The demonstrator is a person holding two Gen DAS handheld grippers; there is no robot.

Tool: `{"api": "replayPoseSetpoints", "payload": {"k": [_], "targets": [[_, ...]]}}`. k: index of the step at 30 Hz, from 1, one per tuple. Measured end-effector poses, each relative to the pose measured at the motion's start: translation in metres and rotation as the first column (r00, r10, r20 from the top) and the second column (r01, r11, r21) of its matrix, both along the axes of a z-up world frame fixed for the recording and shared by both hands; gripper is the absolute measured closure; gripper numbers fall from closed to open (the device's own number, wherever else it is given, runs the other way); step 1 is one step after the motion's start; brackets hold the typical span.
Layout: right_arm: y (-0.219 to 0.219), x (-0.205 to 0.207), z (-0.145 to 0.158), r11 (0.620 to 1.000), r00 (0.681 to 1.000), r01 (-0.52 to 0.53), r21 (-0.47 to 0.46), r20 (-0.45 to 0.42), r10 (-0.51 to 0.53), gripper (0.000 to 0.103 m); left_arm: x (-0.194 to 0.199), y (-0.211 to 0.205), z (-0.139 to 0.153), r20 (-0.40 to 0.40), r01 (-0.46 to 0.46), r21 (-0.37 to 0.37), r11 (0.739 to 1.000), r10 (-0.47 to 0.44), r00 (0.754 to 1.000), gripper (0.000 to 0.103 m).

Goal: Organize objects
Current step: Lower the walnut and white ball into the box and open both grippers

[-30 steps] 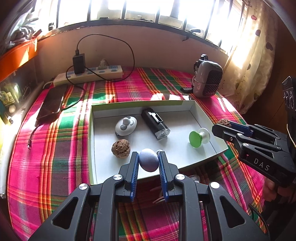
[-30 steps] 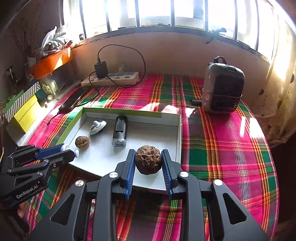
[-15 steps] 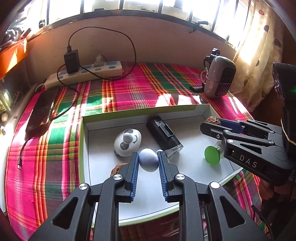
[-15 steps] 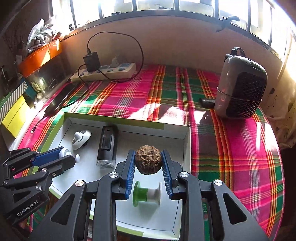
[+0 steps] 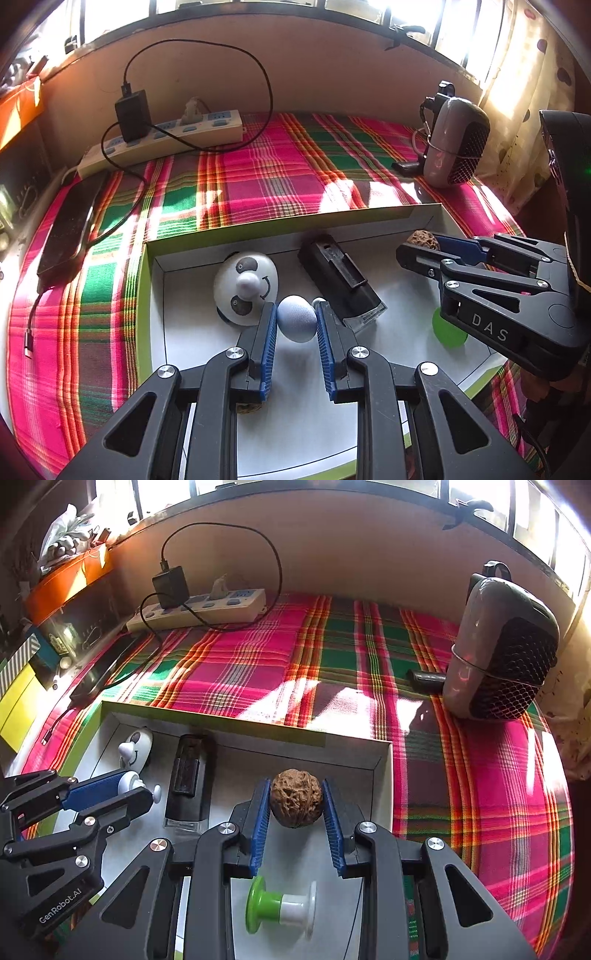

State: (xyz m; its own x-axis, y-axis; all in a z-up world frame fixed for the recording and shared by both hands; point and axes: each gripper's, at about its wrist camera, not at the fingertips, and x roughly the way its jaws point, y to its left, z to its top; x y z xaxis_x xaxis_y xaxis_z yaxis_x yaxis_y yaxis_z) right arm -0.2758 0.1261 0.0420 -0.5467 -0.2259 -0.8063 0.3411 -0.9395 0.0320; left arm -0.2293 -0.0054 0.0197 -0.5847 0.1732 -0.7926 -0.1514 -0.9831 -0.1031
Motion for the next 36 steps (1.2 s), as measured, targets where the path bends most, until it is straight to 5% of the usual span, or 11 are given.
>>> {"api": "replayPoseSetpoints", "payload": {"k": [27, 36], "targets": [[-0.0044, -0.0025, -0.0096, 0.999, 1.000, -0.001, 0.036, 0.003, 0.001, 0.073, -0.0044, 0.0008, -0.0068, 0.020, 0.003, -0.015, 1.000, -0.003, 1.000, 0.082], [-0.0043, -0.0009, -0.0081, 1.000, 1.000, 0.013, 0.026, -0.005, -0.013, 0.063, -0.0020, 0.0016, -0.0054, 0.017, 0.002, -0.009, 1.000, -0.002, 1.000, 0.077]]}}
